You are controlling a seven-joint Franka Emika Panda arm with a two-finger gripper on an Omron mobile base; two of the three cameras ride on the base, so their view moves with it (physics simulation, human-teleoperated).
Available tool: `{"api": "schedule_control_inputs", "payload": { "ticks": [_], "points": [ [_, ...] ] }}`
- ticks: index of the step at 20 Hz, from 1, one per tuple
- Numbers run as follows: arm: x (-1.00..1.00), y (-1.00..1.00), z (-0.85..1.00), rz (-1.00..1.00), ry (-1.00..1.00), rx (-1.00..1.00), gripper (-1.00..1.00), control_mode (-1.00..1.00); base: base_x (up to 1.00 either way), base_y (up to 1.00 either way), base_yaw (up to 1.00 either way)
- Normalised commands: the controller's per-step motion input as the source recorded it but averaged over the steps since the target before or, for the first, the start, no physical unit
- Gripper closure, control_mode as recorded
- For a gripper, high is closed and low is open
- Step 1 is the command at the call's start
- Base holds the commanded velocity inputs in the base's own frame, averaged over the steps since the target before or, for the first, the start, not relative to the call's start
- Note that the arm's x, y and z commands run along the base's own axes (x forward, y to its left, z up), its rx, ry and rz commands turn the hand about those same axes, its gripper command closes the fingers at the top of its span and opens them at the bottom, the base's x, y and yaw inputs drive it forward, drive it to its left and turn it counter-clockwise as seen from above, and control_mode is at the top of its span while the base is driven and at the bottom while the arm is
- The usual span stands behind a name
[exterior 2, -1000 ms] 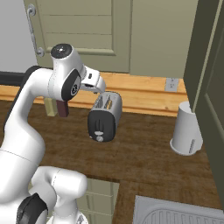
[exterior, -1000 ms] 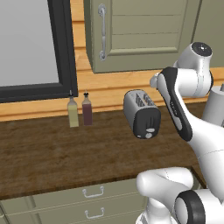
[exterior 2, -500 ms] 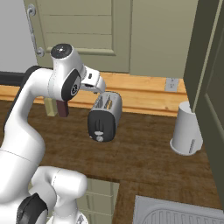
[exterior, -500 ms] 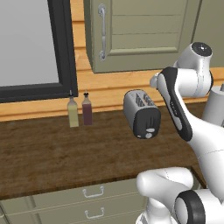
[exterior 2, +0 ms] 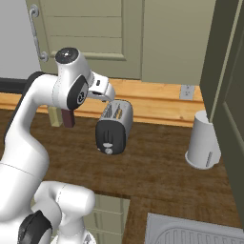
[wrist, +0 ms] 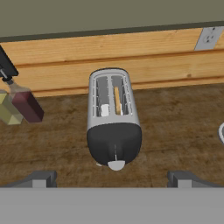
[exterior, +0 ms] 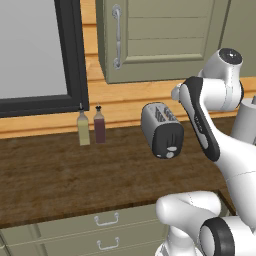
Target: Start the toaster. Once the lever pops up, take the bread to the plate on the dining counter.
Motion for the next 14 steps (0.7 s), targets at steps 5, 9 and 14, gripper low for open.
{"api": "schedule_control_inputs", "payload": {
  "ticks": [5,9,14],
  "points": [
    [0.0,0.0,0.0,0.0,0.0,0.0,-1.0,-1.0,0.0,0.0,0.0],
    [0.0,0.0,0.0,0.0,0.0,0.0,-1.0,-1.0,0.0,0.0,0.0],
    [0.0,0.0,0.0,0.0,0.0,0.0,-1.0,-1.0,0.0,0.0,0.0]
  ]
}}
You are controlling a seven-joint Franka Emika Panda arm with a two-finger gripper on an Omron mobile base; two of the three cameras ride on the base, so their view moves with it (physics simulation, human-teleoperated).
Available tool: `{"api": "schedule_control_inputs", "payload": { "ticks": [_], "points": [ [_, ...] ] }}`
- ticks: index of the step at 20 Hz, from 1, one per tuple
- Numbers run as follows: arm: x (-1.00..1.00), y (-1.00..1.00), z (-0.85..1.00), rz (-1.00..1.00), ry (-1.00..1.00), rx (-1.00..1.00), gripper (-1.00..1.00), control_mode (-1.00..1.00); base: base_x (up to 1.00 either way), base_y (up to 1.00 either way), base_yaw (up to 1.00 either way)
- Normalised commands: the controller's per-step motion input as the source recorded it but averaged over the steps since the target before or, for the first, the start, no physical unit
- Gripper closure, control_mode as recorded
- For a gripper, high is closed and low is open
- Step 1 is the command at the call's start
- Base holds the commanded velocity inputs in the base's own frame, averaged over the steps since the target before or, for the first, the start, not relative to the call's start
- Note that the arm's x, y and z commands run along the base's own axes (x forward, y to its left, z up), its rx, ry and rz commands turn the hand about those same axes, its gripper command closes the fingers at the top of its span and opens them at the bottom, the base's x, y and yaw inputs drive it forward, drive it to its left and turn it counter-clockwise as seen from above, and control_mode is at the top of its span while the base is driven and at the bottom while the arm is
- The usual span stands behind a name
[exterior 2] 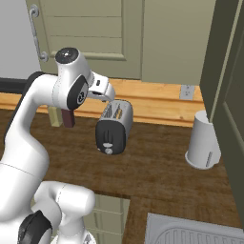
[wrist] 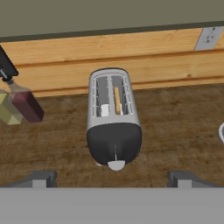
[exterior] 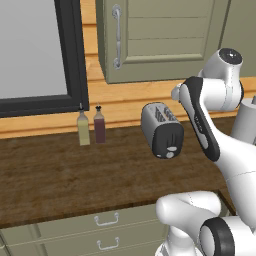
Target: Start the toaster. Once the lever pops up, take the bread to the plate on the dining counter.
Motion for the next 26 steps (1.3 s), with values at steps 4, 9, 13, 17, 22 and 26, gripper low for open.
{"api": "schedule_control_inputs", "payload": {
  "ticks": [4,9,13,17,22,26],
  "points": [
    [0.0,0.0,0.0,0.0,0.0,0.0,-1.0,-1.0,0.0,0.0,0.0],
    [0.0,0.0,0.0,0.0,0.0,0.0,-1.0,-1.0,0.0,0.0,0.0],
    [0.0,0.0,0.0,0.0,0.0,0.0,-1.0,-1.0,0.0,0.0,0.0],
    [0.0,0.0,0.0,0.0,0.0,0.0,-1.0,-1.0,0.0,0.0,0.0],
    [0.0,0.0,0.0,0.0,0.0,0.0,-1.0,-1.0,0.0,0.0,0.0],
    [0.0,0.0,0.0,0.0,0.0,0.0,-1.0,-1.0,0.0,0.0,0.0]
  ]
}}
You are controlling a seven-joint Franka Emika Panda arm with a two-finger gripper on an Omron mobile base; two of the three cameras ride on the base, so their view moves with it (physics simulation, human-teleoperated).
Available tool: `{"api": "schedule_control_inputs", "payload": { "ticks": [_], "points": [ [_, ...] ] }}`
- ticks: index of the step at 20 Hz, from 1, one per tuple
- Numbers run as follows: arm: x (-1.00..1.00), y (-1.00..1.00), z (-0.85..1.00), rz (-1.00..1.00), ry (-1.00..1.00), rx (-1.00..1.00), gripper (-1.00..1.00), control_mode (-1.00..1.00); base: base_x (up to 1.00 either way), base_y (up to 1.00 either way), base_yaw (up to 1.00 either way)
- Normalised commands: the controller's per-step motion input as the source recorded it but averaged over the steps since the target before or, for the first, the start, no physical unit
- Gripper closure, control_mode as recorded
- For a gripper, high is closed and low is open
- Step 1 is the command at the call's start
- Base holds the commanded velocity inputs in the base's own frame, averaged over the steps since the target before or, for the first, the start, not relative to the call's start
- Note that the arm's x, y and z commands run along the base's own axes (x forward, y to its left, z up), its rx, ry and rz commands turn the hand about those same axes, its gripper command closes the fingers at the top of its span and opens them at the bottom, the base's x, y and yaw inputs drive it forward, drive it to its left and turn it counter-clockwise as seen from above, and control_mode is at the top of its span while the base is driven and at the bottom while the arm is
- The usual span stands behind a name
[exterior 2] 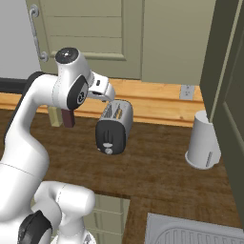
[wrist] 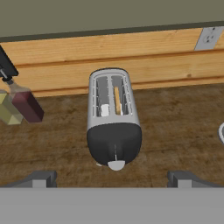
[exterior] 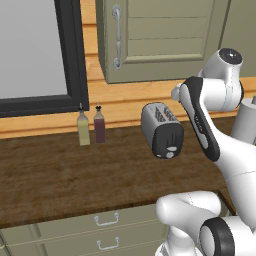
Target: Start the toaster. Once the lever pops up, take the bread to the plate on the dining counter.
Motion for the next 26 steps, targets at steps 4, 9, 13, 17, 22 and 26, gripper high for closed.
{"api": "schedule_control_inputs", "payload": {
  "ticks": [4,9,13,17,22,26],
  "points": [
    [0.0,0.0,0.0,0.0,0.0,0.0,-1.0,-1.0,0.0,0.0,0.0],
    [0.0,0.0,0.0,0.0,0.0,0.0,-1.0,-1.0,0.0,0.0,0.0],
    [0.0,0.0,0.0,0.0,0.0,0.0,-1.0,-1.0,0.0,0.0,0.0],
    [0.0,0.0,0.0,0.0,0.0,0.0,-1.0,-1.0,0.0,0.0,0.0],
    [0.0,0.0,0.0,0.0,0.0,0.0,-1.0,-1.0,0.0,0.0,0.0],
    [0.0,0.0,0.0,0.0,0.0,0.0,-1.0,-1.0,0.0,0.0,0.0]
  ]
}}
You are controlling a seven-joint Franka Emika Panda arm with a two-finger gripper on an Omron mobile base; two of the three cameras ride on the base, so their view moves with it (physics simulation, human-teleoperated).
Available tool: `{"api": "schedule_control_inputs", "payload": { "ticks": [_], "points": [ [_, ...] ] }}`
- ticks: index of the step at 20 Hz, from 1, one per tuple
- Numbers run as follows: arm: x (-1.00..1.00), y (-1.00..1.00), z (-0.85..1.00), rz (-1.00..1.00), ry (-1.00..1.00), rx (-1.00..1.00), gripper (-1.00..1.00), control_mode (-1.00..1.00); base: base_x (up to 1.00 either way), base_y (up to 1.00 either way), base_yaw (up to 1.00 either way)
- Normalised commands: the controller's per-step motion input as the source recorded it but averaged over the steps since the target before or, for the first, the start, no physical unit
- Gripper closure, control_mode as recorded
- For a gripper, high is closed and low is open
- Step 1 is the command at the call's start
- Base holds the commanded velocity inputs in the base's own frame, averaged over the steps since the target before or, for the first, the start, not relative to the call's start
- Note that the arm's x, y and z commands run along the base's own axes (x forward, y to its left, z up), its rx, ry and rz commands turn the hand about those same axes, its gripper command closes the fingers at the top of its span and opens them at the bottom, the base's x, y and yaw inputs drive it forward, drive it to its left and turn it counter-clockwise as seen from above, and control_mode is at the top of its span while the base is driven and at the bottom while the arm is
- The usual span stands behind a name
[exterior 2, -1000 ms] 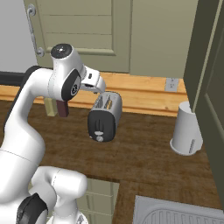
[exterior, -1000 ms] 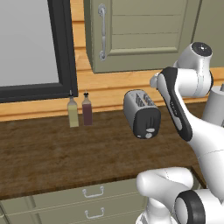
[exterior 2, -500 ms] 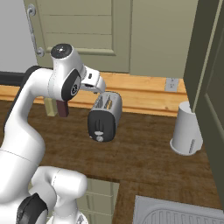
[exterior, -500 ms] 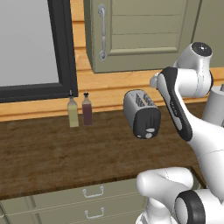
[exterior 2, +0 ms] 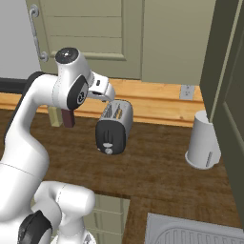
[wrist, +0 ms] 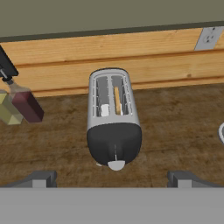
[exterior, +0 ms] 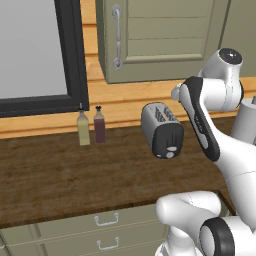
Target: Start the toaster. Once the lever pops up, take the bread to the plate on the dining counter.
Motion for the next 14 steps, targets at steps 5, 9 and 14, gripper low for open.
{"api": "schedule_control_inputs", "payload": {
  "ticks": [5,9,14],
  "points": [
    [0.0,0.0,0.0,0.0,0.0,0.0,-1.0,-1.0,0.0,0.0,0.0],
    [0.0,0.0,0.0,0.0,0.0,0.0,-1.0,-1.0,0.0,0.0,0.0],
    [0.0,0.0,0.0,0.0,0.0,0.0,-1.0,-1.0,0.0,0.0,0.0]
  ]
}}
